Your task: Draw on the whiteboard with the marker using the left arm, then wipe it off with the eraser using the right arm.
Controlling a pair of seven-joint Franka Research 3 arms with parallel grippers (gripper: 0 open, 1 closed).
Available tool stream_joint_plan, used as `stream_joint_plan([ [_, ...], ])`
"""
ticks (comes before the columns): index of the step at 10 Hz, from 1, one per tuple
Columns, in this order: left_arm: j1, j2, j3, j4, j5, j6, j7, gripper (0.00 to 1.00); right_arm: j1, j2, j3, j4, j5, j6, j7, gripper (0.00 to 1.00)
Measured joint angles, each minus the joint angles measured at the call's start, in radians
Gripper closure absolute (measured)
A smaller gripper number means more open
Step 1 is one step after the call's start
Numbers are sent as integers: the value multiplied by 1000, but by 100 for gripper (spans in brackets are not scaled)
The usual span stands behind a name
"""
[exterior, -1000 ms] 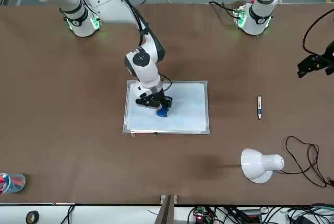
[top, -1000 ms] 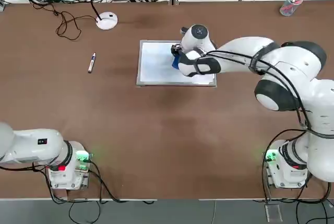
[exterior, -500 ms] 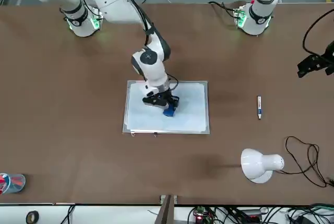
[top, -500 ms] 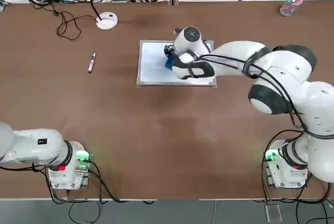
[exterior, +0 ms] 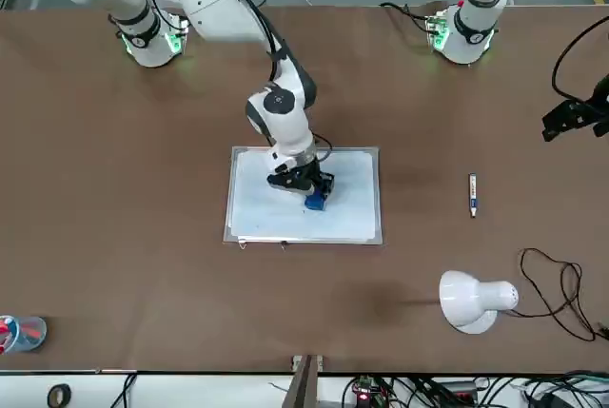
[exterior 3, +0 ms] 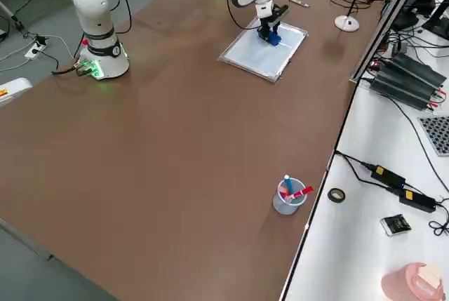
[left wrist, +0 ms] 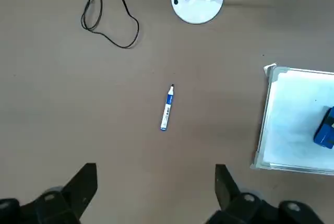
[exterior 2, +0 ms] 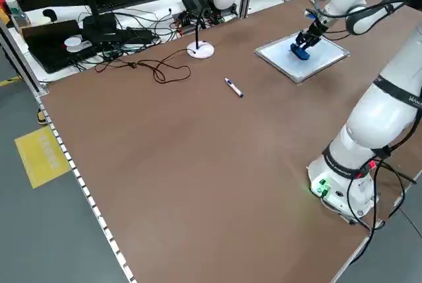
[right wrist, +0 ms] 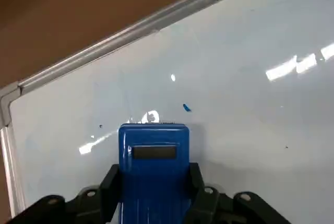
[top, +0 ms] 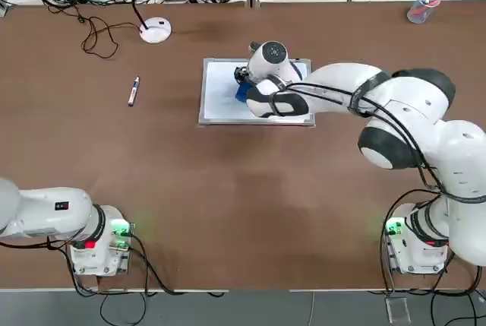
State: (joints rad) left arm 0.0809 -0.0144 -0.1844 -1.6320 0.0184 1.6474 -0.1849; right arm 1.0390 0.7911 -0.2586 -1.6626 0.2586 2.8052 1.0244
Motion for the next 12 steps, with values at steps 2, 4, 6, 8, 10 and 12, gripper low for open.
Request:
stream_joint_plan([
  [2, 0, 0, 0, 0, 0, 0, 0, 0, -14, -6, -4, 18, 1, -65, -20, 44],
  [4, 0, 0, 0, 0, 0, 0, 0, 0, -56, -32, -15, 33, 1, -188, -61, 44],
  [6, 0, 0, 0, 0, 0, 0, 0, 0, -113, -90, -21, 39, 1, -326, -128, 44],
  [8, 0, 0, 0, 0, 0, 0, 0, 0, -166, -164, -23, 38, 1, -424, -187, 44],
  [10, 0, 0, 0, 0, 0, 0, 0, 0, -188, -203, -22, 16, 1, -444, -225, 44],
  [12, -1, 0, 0, 0, 0, 0, 0, 0, -190, -202, -20, -32, 1, -386, -247, 44],
])
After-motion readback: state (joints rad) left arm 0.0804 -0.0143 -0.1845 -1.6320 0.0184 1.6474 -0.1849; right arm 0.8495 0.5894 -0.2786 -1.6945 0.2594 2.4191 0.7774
